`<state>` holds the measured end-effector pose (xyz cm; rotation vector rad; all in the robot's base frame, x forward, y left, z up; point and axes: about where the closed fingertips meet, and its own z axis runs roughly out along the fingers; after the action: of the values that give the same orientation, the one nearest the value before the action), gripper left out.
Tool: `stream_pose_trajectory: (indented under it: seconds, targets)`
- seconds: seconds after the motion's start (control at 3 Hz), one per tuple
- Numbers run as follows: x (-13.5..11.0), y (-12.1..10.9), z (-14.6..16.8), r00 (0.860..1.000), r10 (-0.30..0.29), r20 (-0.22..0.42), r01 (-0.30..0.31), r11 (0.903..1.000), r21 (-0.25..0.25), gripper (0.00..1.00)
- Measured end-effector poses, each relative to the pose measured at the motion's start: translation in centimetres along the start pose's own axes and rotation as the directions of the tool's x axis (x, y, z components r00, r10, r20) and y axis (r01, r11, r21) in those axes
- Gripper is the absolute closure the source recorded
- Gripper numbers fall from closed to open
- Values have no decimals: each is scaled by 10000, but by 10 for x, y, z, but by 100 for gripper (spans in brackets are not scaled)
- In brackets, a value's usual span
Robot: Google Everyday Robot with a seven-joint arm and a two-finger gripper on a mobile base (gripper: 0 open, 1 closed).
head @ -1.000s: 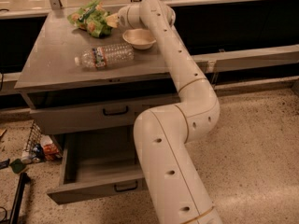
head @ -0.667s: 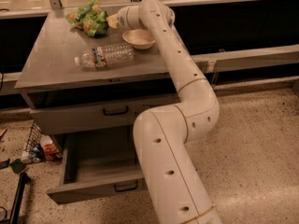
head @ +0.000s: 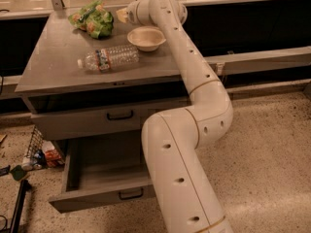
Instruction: Place green rice chip bag into middle drawer
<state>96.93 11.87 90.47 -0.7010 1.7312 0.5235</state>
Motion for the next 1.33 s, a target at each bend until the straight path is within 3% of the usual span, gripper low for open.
stream_pose_trajectory:
  seconds: [0.33,0.67,1.0,1.33]
  targets:
    - [-9,-3,-9,9999,-6,128,6,10000,-14,100]
    - [-45,-5,-48,9972,-726,194,727,9974,-27,100]
    - [-90,-18,-101,9855,-1620,511,1606,9866,300,100]
    - [-110,-28,-128,9773,-1980,759,1940,9793,577,100]
